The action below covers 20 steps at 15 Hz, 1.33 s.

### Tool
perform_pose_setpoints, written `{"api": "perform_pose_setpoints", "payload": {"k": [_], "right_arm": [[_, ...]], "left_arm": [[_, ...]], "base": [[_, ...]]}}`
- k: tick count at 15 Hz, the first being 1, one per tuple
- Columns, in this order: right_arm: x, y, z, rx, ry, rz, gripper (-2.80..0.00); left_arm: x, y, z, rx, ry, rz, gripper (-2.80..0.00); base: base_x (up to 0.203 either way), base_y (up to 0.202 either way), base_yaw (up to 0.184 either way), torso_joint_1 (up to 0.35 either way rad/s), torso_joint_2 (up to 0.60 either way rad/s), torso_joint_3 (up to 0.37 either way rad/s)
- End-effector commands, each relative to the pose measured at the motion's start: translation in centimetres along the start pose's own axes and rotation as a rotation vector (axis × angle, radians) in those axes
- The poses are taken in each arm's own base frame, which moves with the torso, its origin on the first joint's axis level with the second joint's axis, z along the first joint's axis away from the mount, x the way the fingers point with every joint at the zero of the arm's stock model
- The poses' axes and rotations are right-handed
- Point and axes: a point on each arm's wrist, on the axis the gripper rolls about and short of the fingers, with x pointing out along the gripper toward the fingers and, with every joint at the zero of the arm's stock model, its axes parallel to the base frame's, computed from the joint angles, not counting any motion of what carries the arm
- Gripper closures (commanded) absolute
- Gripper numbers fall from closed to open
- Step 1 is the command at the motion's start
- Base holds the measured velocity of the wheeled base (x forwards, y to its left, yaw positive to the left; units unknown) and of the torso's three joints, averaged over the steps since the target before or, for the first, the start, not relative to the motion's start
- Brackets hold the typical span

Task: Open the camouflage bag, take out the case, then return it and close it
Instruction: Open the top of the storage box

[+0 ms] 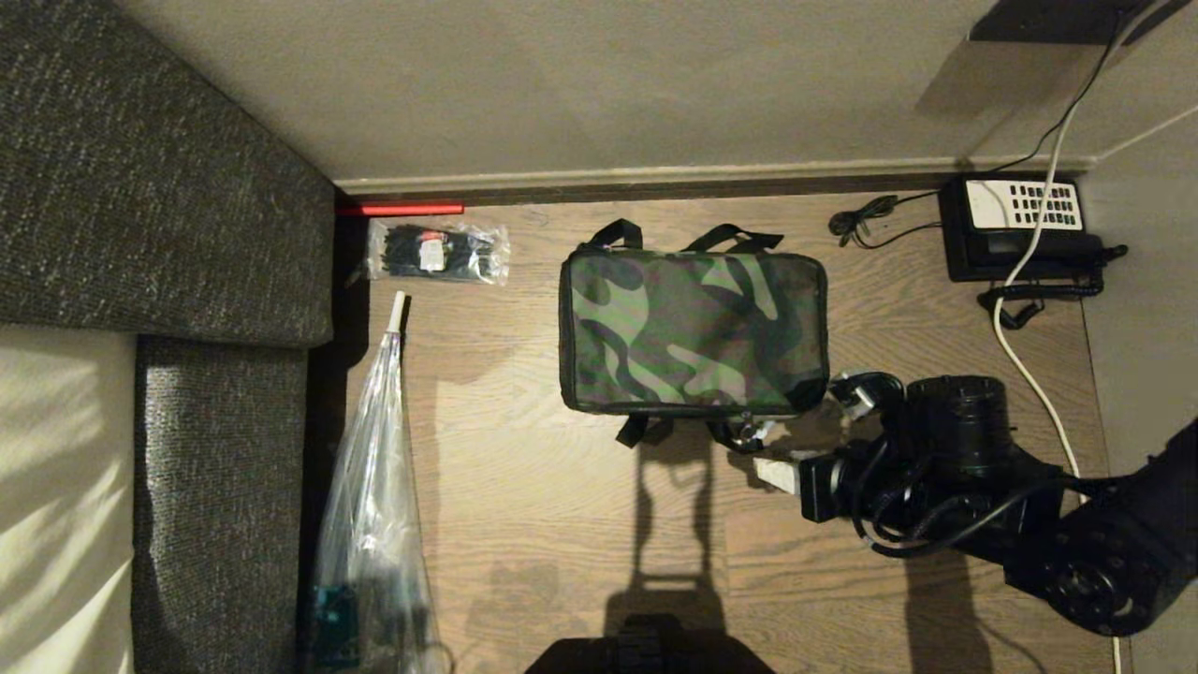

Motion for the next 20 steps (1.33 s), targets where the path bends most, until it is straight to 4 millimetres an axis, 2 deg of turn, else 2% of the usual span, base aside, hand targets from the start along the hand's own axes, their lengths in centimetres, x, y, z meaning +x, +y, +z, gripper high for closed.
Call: {"api": "perform_pose_setpoints", "payload": {"k": [1, 7, 13, 18, 20], "right_arm": [[1.3, -0.5, -1.2, 0.005, 0.029, -0.056, -2.8], [3.6, -0.3, -1.4, 0.056, -0.054, -0.032, -2.8], [6.1, -0.2, -1.1, 0.028, -0.195, -0.001, -2.8], [7.3, -0.6, -1.9, 0.029, -0.19, -0.031, -2.8], [7.2, -0.6, -1.9, 0.019, -0.193, -0.043, -2.8]], "left_arm": [[0.0, 0.0, 0.0, -0.001, 0.001, 0.0, 0.0], [0.0, 0.0, 0.0, 0.0, 0.001, 0.0, 0.0], [0.0, 0.0, 0.0, 0.0, 0.001, 0.0, 0.0], [0.0, 0.0, 0.0, 0.001, 0.001, 0.0, 0.0], [0.0, 0.0, 0.0, -0.001, 0.001, 0.0, 0.0]], "base": [[0.0, 0.0, 0.0, 0.0, 0.0, 0.0], [0.0, 0.0, 0.0, 0.0, 0.0, 0.0], [0.0, 0.0, 0.0, 0.0, 0.0, 0.0], [0.0, 0.0, 0.0, 0.0, 0.0, 0.0], [0.0, 0.0, 0.0, 0.0, 0.0, 0.0]]}}
